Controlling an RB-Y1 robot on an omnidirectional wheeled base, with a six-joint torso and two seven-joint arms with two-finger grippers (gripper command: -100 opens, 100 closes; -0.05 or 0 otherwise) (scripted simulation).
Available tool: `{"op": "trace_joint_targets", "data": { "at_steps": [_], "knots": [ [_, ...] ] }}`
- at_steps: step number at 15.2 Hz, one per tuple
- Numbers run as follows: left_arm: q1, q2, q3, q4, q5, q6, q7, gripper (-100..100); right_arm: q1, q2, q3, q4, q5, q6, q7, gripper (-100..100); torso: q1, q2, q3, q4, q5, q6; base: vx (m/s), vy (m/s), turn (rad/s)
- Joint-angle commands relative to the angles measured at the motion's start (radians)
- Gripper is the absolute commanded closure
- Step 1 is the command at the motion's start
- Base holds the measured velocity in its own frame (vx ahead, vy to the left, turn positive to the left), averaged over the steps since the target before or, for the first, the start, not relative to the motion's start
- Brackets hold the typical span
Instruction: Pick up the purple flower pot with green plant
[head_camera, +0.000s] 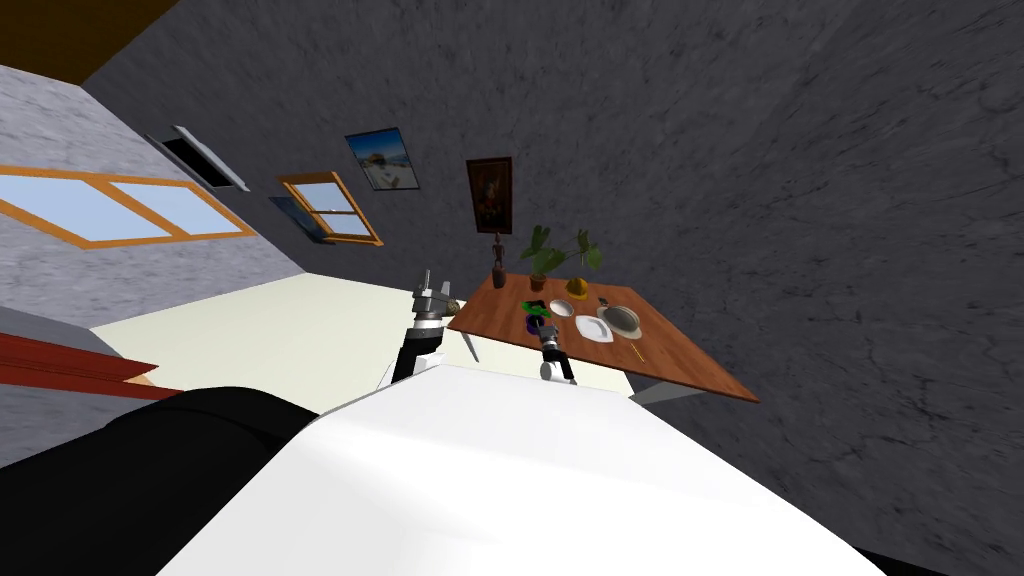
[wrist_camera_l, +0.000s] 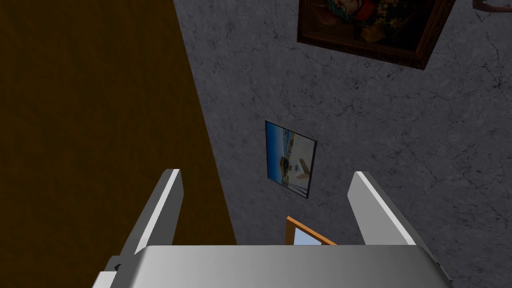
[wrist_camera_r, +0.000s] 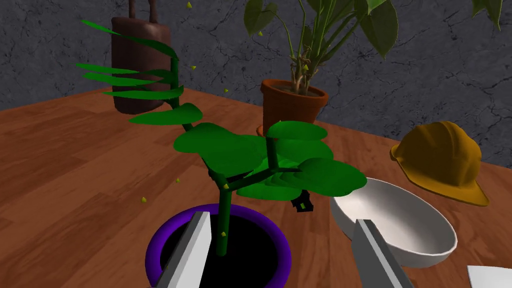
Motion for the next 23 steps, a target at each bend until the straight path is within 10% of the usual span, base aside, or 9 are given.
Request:
{"op": "trace_joint_targets", "data": {
  "at_steps": [1, 23],
  "knots": [
    [0.0, 0.0, 0.0, 0.0, 0.0, 0.0, 0.0, 0, 0.003, -0.01, -0.02, 0.001, 0.038, 0.006, 0.05, -100, 0.0, 0.0, 0.0, 0.0, 0.0, 0.0, -0.021, 0.109, -0.103],
    [0.0, 0.0, 0.0, 0.0, 0.0, 0.0, 0.0, 0, -0.005, -0.076, -0.172, 0.046, 0.331, 0.049, 0.463, -100, 0.0, -0.002, -0.001, 0.0, 0.0, 0.0, -0.015, 0.093, -0.065]
  ]
}}
